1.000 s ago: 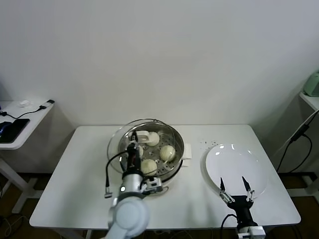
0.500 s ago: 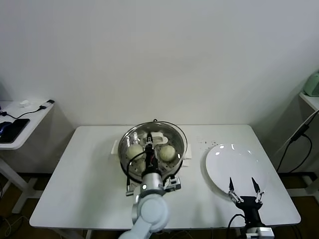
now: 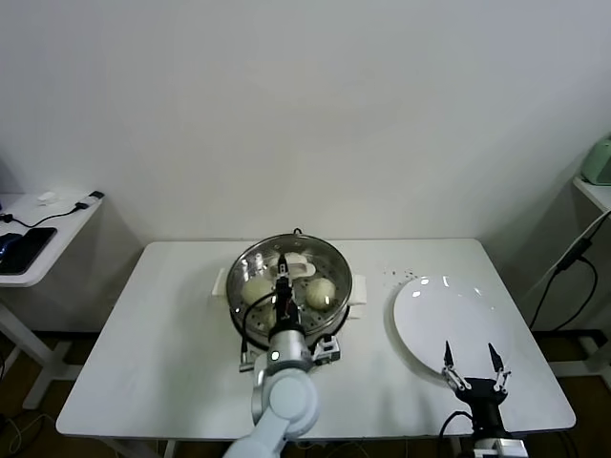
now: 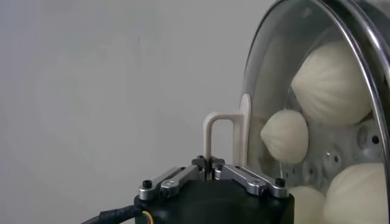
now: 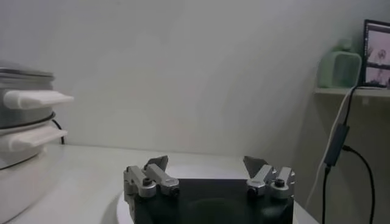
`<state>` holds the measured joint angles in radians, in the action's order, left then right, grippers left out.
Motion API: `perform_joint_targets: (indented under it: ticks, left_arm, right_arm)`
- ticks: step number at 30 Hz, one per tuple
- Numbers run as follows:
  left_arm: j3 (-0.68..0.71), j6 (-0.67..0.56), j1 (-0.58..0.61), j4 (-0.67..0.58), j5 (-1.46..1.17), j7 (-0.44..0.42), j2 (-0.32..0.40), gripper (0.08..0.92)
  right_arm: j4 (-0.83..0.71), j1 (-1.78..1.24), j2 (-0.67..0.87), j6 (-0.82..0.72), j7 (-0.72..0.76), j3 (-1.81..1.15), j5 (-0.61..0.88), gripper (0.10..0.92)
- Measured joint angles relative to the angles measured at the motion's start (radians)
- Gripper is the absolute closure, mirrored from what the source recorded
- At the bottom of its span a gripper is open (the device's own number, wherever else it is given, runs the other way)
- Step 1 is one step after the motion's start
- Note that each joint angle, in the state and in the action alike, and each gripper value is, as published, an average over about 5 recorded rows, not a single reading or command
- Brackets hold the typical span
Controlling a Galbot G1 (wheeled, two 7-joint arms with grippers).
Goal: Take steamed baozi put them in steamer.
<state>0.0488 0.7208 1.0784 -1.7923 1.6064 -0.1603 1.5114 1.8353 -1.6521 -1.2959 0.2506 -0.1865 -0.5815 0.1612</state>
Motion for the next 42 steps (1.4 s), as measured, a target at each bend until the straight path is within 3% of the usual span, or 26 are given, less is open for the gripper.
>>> perform_joint_targets:
  ticks: [8,11,25,34,42]
  left_arm:
    - [-0.009,-0.010,0.001,0.005,0.016,0.003,-0.012,0.866]
    - [-0.010,-0.012,0.003,0.003,0.016,-0.002,-0.019,0.825]
    - [0.021,-0.034,0.034,-0.099,-0.122,-0.005,-0.061,0.420]
    - [-0.037,-0.149,0.105,-0.231,-0.445,0.103,-0.099,0.192]
    - [-0.257,-0.313,0.203,-0.321,-0.951,0.225,-0.121,0.177]
  right_arm:
    - [-0.008,-0.002,-0.010,0.011,0.005,0.000,-0.011,0.203]
    - [-0.007,-0.002,-0.007,0.011,0.007,0.004,-0.012,0.203]
    - [0.013,0.000,-0.002,-0.007,0.012,0.014,-0.013,0.203]
    - [0.017,-0.006,0.010,0.027,0.003,0.030,0.007,0.203]
    - [0.029,-0.015,0.054,0.082,-0.007,0.046,0.041,0.203]
